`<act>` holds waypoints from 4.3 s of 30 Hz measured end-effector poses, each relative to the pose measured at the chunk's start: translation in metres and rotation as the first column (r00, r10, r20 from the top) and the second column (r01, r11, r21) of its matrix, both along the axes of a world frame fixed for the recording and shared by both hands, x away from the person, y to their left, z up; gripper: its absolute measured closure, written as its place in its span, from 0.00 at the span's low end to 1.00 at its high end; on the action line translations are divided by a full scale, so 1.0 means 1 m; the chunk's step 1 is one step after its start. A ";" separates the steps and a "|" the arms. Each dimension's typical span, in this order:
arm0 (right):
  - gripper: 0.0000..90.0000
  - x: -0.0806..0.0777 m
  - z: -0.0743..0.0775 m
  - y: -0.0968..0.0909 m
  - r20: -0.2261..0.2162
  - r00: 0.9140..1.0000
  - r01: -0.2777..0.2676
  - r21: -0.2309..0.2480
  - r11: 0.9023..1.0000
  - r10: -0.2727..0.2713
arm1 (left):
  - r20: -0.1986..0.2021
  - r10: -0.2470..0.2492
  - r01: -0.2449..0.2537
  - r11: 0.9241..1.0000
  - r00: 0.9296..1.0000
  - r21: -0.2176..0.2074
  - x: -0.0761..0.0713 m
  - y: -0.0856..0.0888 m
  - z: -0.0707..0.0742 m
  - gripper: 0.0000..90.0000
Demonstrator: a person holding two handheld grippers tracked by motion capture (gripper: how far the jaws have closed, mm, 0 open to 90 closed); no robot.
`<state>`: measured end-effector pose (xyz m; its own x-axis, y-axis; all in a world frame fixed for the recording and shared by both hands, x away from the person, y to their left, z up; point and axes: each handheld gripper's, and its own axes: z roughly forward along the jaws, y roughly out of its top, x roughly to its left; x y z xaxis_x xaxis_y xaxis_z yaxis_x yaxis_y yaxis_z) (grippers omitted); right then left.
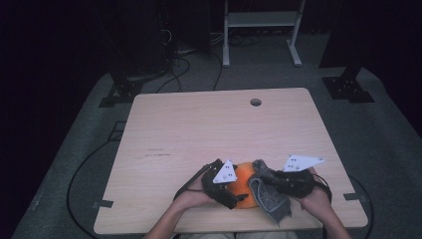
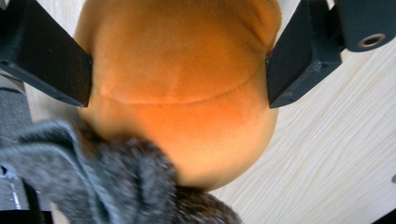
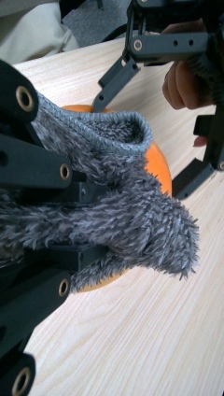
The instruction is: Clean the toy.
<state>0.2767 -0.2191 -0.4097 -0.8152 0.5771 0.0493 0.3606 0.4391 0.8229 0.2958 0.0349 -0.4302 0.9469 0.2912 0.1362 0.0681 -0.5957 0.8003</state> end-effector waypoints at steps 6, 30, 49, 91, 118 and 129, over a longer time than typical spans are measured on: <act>0.84 -0.003 0.007 -0.001 0.032 0.998 0.047 -0.006 0.999 -0.046 | 0.178 -0.019 0.016 1.000 0.984 0.014 -0.007 -0.002 0.015 0.34; 0.84 -0.013 0.014 0.024 0.112 0.994 0.014 -0.095 0.995 -0.003 | 0.348 -0.082 0.063 0.996 0.934 0.066 -0.009 0.000 0.000 0.21; 0.83 0.010 -0.013 -0.017 -0.008 0.994 0.111 -0.035 0.993 -0.112 | 0.138 -0.040 0.043 0.999 0.990 -0.015 0.002 0.009 -0.008 0.25; 0.83 0.007 -0.016 -0.011 0.014 0.993 0.117 -0.024 0.993 -0.116 | -0.061 0.077 -0.077 0.997 0.995 0.001 0.020 0.010 0.000 0.03; 0.84 0.004 -0.022 -0.004 0.016 0.994 0.113 -0.056 0.992 -0.112 | -0.001 0.056 -0.056 0.997 0.998 -0.058 0.017 0.027 0.001 0.22; 0.83 -0.003 -0.009 0.012 0.056 0.998 0.022 0.017 1.000 -0.023 | -0.001 0.058 -0.058 0.995 0.998 -0.075 0.019 0.029 -0.004 0.22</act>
